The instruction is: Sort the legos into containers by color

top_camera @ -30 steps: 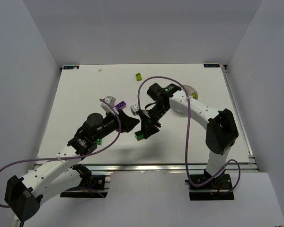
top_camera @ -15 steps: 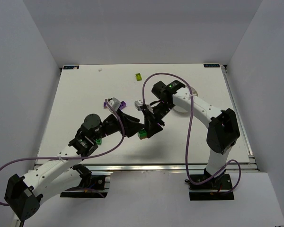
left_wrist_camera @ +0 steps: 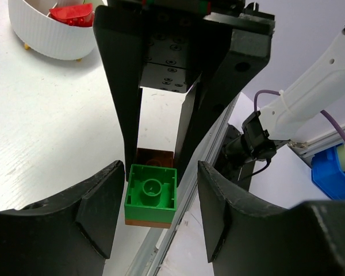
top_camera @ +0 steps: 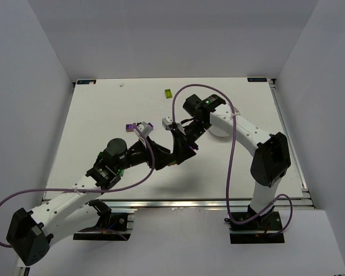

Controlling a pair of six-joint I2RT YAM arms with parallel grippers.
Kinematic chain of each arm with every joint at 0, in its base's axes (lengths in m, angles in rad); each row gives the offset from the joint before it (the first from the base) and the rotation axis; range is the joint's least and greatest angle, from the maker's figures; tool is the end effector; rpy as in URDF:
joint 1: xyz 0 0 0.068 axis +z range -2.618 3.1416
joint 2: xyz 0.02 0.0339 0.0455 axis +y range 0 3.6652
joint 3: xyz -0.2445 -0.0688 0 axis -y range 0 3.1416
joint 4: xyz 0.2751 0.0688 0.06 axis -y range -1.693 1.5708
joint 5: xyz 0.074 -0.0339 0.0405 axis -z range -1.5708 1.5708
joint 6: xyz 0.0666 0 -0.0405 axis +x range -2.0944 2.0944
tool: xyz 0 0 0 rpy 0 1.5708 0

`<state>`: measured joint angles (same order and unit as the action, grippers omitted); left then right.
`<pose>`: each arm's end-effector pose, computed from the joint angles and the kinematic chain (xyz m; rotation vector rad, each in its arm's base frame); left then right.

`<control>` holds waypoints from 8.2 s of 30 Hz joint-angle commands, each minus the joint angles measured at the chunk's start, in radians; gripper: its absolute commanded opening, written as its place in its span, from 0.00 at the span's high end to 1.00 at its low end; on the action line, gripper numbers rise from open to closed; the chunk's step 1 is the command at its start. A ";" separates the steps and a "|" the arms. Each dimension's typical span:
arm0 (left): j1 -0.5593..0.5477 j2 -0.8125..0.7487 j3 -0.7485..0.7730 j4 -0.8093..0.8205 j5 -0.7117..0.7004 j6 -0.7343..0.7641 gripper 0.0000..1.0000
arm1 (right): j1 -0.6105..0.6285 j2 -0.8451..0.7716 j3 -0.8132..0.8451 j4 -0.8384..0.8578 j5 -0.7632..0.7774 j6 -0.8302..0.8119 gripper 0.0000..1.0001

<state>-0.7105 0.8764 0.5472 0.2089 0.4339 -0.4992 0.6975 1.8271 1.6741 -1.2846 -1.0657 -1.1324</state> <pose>0.1915 -0.2017 0.2531 0.5438 1.7666 -1.2433 0.2516 0.2869 0.2621 -1.9991 1.4167 1.3746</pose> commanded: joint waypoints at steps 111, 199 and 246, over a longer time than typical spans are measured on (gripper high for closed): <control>0.009 1.727 1.760 0.012 -0.164 -0.167 1.00 | -1.032 -0.451 -0.372 0.676 0.000 0.599 1.00; 0.059 1.059 0.905 0.241 0.167 -0.529 0.43 | -0.564 -0.491 -0.533 1.093 0.306 0.421 1.00; 0.009 1.455 1.632 -0.522 -0.334 -0.016 1.00 | -0.856 -0.466 -0.435 0.898 0.231 0.583 1.00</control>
<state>-0.6872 2.3539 2.1166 -0.2867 0.1562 -0.5304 -0.1478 1.3693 1.2179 -0.4019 -0.8120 -0.5846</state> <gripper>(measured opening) 0.275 0.008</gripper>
